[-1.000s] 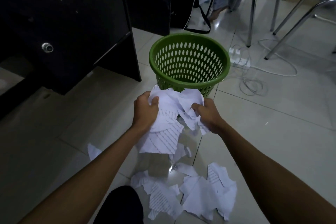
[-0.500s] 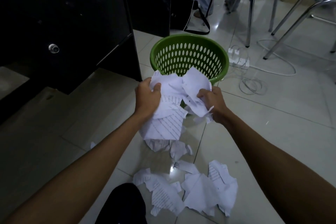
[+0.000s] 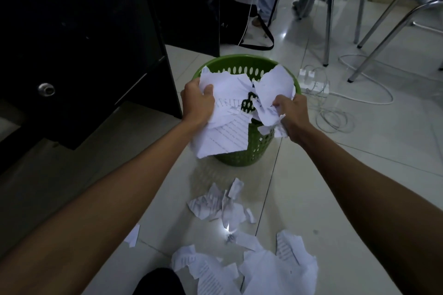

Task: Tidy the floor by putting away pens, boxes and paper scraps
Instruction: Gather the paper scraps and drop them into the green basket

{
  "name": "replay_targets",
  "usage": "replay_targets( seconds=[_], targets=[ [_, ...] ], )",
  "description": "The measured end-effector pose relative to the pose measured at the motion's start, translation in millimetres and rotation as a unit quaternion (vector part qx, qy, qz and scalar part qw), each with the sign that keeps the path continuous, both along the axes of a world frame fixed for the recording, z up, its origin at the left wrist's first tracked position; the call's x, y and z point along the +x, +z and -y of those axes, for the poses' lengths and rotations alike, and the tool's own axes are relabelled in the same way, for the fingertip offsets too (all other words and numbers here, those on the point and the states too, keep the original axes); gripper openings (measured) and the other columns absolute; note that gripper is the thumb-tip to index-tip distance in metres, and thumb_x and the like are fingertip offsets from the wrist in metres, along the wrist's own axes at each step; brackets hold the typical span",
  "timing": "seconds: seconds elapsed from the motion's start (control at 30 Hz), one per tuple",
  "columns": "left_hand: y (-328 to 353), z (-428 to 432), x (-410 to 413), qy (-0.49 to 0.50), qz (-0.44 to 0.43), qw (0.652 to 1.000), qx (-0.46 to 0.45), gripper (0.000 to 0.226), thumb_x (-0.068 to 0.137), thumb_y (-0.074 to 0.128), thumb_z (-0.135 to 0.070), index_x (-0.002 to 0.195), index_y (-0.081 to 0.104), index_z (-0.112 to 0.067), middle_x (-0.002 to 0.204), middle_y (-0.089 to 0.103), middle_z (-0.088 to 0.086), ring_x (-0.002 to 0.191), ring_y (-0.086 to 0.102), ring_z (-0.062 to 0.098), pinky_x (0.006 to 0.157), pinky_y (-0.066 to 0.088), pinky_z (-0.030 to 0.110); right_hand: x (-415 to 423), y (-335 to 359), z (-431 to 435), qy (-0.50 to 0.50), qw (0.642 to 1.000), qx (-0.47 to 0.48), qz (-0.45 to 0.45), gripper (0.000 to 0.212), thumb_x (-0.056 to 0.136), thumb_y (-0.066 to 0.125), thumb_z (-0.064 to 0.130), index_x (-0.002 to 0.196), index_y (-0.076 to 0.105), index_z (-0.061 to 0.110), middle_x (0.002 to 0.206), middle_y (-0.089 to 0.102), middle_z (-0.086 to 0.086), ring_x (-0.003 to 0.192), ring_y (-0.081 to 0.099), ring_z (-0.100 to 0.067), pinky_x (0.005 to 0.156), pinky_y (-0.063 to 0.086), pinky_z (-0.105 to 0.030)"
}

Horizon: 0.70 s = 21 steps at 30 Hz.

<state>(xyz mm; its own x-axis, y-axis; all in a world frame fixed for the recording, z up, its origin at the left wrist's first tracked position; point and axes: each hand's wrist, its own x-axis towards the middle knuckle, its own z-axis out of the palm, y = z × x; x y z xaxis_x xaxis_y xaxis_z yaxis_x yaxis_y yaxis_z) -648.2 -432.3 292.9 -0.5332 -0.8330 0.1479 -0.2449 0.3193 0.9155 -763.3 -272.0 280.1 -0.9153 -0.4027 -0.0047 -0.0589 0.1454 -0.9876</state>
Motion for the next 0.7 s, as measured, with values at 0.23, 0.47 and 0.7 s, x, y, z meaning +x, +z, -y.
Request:
replay_targets(
  seconds=[0.23, 0.47, 0.7],
  targets=[
    [-4.2, 25.3, -38.9, 0.057, 0.056, 0.996, 0.042, 0.036, 0.099, 0.045, -0.016, 0.133, 0.046, -0.003, 0.133, 0.051, 0.013, 0.123, 0.050, 0.027, 0.093, 0.038, 0.025, -31.7, -13.3, 22.9, -0.035, 0.999, 0.031, -0.015, 0.007, 0.077, 0.049, 0.003, 0.073, 0.055, 0.002, 0.068, 0.051, -0.011, 0.060, 0.045, -0.019, 0.057, 0.036, -0.028],
    [-7.7, 42.1, -68.1, 0.069, 0.088, 0.992, 0.062, 0.041, 0.099, 0.044, -0.017, 0.139, 0.039, -0.007, 0.140, 0.045, 0.012, 0.128, 0.045, 0.027, 0.102, 0.037, 0.031, -60.9, -12.1, 36.9, -0.053, 0.993, 0.106, -0.028, 0.019, 0.081, 0.044, 0.002, 0.064, 0.044, 0.010, 0.062, 0.045, 0.000, 0.058, 0.041, -0.014, 0.052, 0.033, -0.024],
    [-23.5, 45.8, -83.4, 0.065, 0.101, 0.989, 0.085, 0.046, 0.095, 0.047, -0.012, 0.140, 0.036, -0.010, 0.139, 0.048, 0.009, 0.126, 0.048, 0.027, 0.100, 0.039, 0.031, -73.7, -19.8, 47.8, -0.032, 0.987, 0.146, -0.053, 0.020, 0.078, 0.043, 0.010, 0.090, 0.056, 0.001, 0.085, 0.056, -0.008, 0.074, 0.049, -0.018, 0.055, 0.035, -0.023]
  ],
)
